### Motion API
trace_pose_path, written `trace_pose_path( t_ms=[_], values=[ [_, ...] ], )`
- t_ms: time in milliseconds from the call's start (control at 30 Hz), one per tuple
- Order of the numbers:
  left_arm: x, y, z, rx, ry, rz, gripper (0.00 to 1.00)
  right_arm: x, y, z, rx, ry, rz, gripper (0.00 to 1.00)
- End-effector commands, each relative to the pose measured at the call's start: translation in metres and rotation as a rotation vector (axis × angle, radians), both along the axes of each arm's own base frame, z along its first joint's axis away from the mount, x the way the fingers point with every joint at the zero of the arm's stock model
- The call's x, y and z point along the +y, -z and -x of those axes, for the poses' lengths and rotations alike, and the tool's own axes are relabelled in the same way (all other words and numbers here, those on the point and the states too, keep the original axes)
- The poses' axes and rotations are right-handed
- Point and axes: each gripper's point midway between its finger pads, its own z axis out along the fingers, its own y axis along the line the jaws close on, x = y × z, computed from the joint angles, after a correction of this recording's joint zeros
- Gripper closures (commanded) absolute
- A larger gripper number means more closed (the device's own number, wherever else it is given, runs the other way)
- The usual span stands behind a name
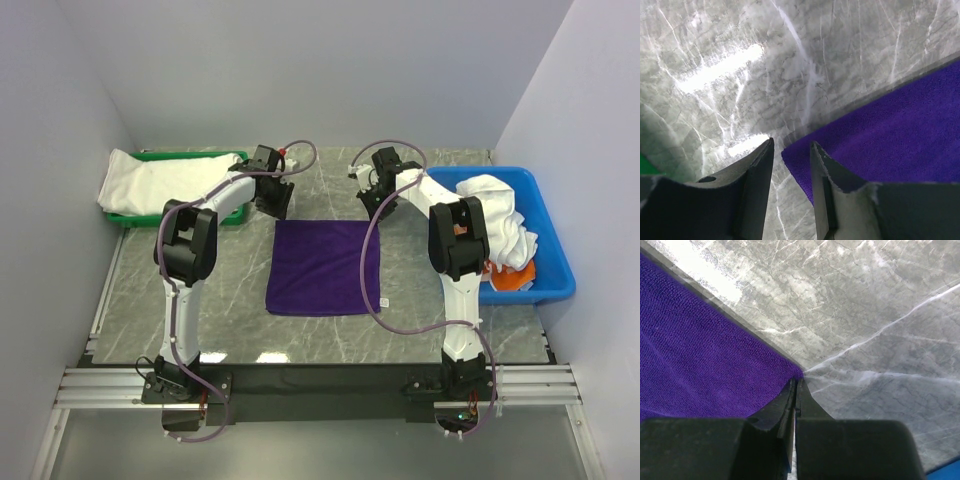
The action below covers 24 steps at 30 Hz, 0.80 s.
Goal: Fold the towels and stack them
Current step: Fold the towel
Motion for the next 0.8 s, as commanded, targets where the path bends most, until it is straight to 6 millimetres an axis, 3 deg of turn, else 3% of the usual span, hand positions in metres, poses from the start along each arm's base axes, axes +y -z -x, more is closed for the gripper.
trace_pose_path(
  t_ms=[0,500,767],
  values=[
    [-0.005,-0.001,-0.001,-0.011,0.031,0.016,0.59,-0.003,-0.004,0.006,0.012,-0.009,0.005,1.00],
    [0.005,0.042,0.020,0.083,0.003,-0.055,0.55,-0.004,-0.007,0.007,0.005,-0.003,0.010,1.00],
    [0.010,0.061,0.023,0.101,-0.086,-0.104,0.63,-0.003,-0.006,0.008,0.008,-0.004,0.012,1.00]
  ],
)
